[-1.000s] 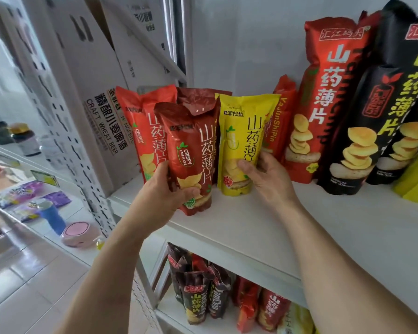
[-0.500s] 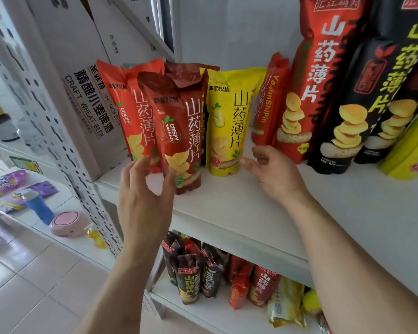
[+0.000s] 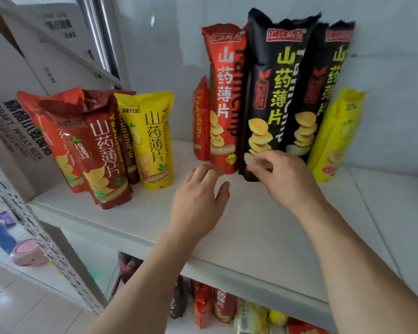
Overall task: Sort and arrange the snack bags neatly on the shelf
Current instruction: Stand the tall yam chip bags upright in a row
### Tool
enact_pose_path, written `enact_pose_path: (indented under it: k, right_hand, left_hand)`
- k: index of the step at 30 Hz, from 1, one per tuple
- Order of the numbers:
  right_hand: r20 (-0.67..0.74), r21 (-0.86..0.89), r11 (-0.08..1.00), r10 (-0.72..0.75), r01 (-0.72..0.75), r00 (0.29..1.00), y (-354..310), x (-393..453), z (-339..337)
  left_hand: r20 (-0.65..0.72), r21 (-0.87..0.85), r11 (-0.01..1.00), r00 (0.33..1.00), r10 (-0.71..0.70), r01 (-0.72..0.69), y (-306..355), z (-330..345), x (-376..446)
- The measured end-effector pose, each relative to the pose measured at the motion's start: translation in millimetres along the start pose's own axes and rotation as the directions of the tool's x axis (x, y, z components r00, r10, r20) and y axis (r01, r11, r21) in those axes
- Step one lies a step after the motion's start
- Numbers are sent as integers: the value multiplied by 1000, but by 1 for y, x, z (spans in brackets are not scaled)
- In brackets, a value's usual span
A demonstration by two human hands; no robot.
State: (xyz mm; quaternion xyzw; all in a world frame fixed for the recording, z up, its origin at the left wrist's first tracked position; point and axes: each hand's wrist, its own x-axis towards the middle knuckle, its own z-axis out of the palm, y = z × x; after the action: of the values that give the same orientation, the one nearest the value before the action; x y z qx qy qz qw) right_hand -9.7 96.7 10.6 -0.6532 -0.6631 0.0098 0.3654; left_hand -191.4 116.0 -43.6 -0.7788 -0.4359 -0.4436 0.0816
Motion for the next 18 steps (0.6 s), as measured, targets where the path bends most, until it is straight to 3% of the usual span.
enact_pose_path:
  k: [5, 10, 15, 18]
  right_hand:
    - [-174, 93, 987, 145, -130, 974, 51, 3, -43]
    - [-301, 226, 952, 271, -207, 914, 93, 21, -59]
    - [-485, 294, 916, 390, -274, 783, 104, 36, -52]
    - [-469, 330, 899, 422, -289, 776, 111, 45, -47]
  left_hand:
    - [84, -97, 988, 990, -111, 119, 46, 32, 30]
    - [-7, -207, 930, 951, -311, 303, 46, 38, 56]
    - [7, -225, 954, 980, -199, 195, 70, 48, 74]
    - [-27, -265, 950, 984, -176, 163, 81, 55, 81]
